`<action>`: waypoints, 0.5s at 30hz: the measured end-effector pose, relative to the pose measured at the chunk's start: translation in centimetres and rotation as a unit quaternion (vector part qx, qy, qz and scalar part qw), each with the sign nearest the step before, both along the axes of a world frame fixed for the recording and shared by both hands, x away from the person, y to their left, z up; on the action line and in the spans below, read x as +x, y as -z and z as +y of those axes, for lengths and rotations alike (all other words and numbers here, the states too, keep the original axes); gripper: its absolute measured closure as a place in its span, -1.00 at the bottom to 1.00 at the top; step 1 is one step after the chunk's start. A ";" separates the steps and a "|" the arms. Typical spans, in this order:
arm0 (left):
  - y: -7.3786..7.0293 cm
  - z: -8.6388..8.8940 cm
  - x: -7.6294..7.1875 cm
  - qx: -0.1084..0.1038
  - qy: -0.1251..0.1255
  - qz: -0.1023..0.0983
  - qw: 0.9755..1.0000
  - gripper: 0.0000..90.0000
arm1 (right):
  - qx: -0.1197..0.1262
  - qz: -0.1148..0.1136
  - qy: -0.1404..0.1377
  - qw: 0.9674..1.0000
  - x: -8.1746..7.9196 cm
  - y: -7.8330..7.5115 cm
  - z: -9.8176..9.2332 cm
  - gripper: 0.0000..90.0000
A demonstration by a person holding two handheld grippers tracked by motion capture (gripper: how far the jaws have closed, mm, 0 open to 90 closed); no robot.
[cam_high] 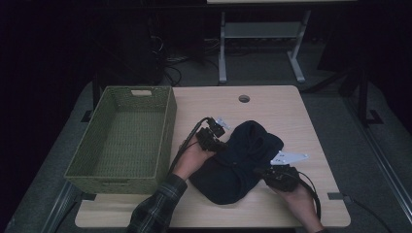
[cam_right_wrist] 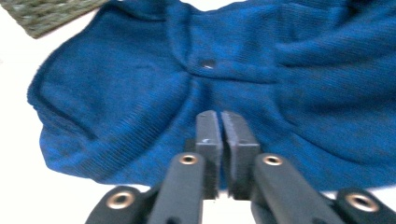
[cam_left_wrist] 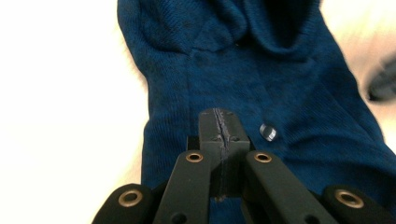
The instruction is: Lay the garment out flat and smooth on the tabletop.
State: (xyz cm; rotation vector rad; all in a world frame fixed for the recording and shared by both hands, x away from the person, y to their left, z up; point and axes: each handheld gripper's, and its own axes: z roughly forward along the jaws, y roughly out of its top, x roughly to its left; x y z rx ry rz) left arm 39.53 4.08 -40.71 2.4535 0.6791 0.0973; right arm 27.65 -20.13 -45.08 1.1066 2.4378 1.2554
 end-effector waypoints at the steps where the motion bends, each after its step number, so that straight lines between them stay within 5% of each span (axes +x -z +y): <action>1: 0.4 -0.3 0.3 0.007 0.000 0.001 1.000 1.00 | 0.004 0.003 -0.003 1.000 0.0 0.0 0.4 0.99; 9: 3.8 -1.4 1.7 0.041 -0.006 0.036 0.998 1.00 | -0.033 0.034 -0.015 0.999 0.3 1.3 1.8 1.00; 11: 3.8 -1.2 1.6 0.043 -0.004 0.040 0.998 1.00 | -0.057 0.039 -0.020 0.997 0.4 1.7 1.9 1.00; 15: 3.7 -0.9 1.3 0.063 0.002 0.042 0.997 1.00 | -0.055 0.046 -0.019 0.997 0.6 1.7 1.7 1.00</action>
